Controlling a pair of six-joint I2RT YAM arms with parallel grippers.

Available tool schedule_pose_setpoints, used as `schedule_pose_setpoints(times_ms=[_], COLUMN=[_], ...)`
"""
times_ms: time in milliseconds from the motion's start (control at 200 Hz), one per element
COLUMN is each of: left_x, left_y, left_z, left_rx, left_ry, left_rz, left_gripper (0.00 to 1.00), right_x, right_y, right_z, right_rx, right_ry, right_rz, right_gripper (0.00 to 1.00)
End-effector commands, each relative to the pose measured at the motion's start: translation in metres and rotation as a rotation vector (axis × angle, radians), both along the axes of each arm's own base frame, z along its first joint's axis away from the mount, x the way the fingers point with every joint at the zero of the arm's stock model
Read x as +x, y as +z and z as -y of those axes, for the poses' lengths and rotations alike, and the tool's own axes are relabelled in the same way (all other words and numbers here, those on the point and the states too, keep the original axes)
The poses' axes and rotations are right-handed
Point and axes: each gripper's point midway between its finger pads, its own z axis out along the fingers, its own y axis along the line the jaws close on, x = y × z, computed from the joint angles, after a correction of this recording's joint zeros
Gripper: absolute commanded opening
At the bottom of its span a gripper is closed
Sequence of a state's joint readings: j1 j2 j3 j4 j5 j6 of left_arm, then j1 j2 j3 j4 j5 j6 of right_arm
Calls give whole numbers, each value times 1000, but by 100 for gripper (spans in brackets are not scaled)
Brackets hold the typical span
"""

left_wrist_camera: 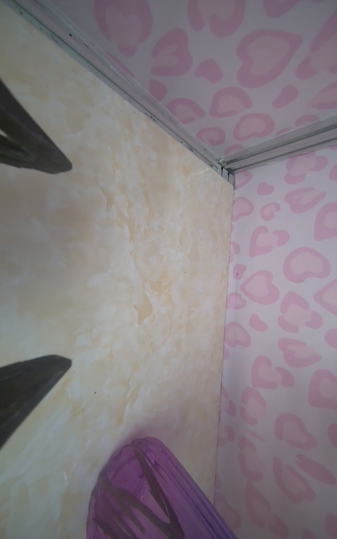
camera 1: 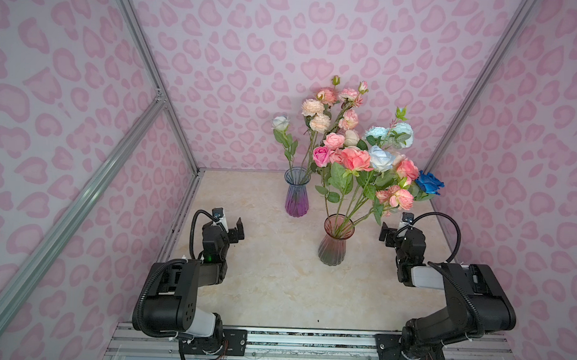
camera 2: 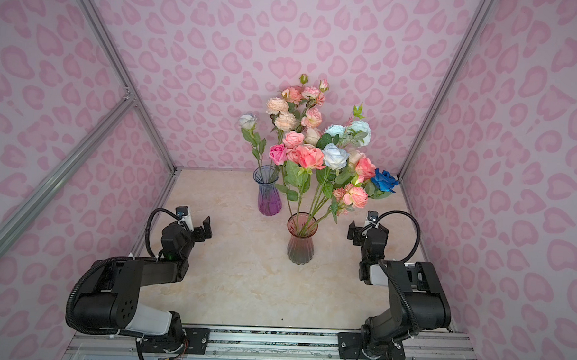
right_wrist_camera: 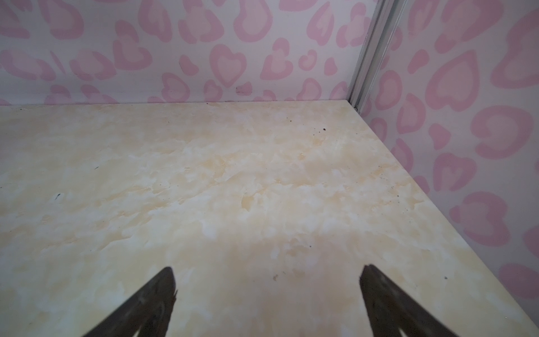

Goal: Arrange the flowers into the vase

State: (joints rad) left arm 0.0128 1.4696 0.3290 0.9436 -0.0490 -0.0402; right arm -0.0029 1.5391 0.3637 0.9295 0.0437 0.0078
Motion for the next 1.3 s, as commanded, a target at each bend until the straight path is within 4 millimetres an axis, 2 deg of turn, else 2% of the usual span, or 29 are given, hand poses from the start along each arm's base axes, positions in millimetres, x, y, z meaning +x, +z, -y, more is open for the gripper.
schedule_pose_setpoints(times_ms=[0, 1300], left_x=[3, 3], left_y=[6, 6], left_z=[0, 0], left_rx=[4, 0], left_ry=[1, -1], left_rz=[24, 23], left_gripper=[98, 98], right_x=[0, 0], right_y=[-2, 0], right_z=[-2, -5], right_rx=[15, 0], right_ry=[9, 24], right_rz=[-6, 1], right_gripper=[100, 100])
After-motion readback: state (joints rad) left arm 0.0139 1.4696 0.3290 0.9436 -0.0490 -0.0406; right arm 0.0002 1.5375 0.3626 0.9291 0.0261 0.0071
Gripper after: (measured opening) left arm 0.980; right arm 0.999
